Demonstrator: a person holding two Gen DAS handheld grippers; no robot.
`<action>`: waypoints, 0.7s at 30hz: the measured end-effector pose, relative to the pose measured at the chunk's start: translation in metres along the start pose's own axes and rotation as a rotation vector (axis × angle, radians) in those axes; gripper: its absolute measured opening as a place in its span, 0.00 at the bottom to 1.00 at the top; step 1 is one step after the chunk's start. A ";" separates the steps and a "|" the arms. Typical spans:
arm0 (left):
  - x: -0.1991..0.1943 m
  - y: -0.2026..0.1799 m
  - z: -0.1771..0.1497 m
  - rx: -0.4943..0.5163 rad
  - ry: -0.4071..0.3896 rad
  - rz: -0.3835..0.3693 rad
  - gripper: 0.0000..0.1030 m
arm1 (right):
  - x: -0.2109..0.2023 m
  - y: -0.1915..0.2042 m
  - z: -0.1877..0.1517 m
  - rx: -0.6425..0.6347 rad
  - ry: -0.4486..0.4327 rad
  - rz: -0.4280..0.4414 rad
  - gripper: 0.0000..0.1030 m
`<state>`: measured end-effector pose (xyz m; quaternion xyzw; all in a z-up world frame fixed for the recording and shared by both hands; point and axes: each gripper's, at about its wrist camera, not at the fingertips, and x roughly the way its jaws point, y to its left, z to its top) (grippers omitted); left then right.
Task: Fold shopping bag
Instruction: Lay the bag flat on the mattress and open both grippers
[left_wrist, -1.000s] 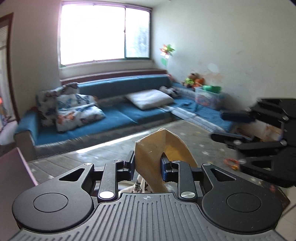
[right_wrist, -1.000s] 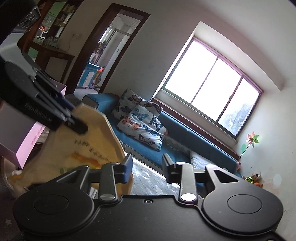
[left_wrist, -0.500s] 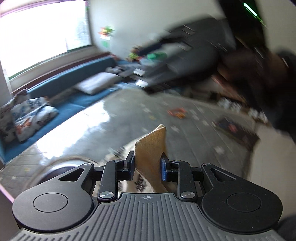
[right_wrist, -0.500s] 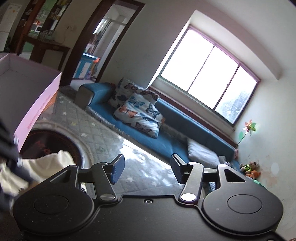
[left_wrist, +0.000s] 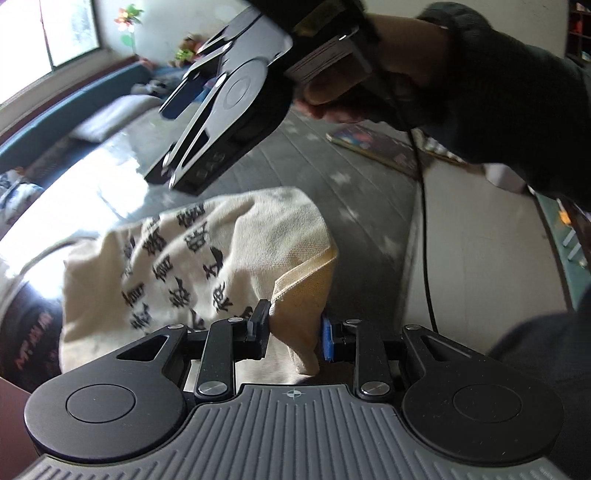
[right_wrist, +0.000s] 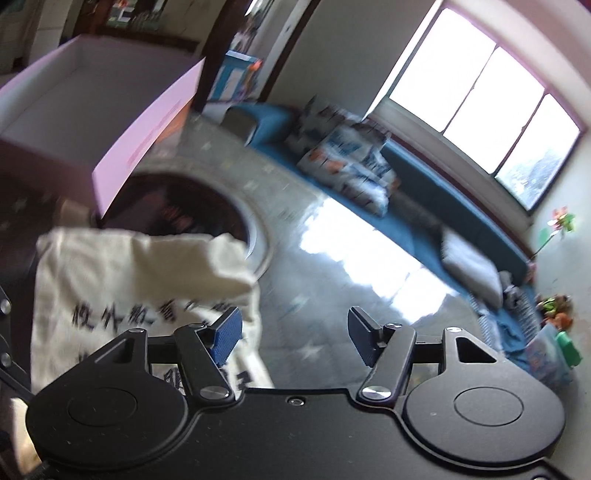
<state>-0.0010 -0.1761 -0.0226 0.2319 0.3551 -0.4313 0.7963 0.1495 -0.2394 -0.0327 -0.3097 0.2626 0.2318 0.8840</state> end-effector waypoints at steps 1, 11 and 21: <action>0.000 -0.001 -0.002 0.001 0.011 -0.008 0.27 | 0.003 0.002 -0.002 0.001 0.010 0.007 0.64; -0.008 0.011 -0.020 -0.012 0.075 -0.052 0.26 | 0.029 0.013 -0.029 0.095 0.126 0.122 0.63; -0.012 0.024 -0.032 -0.003 0.139 -0.049 0.22 | 0.016 0.016 -0.028 0.127 0.127 0.166 0.63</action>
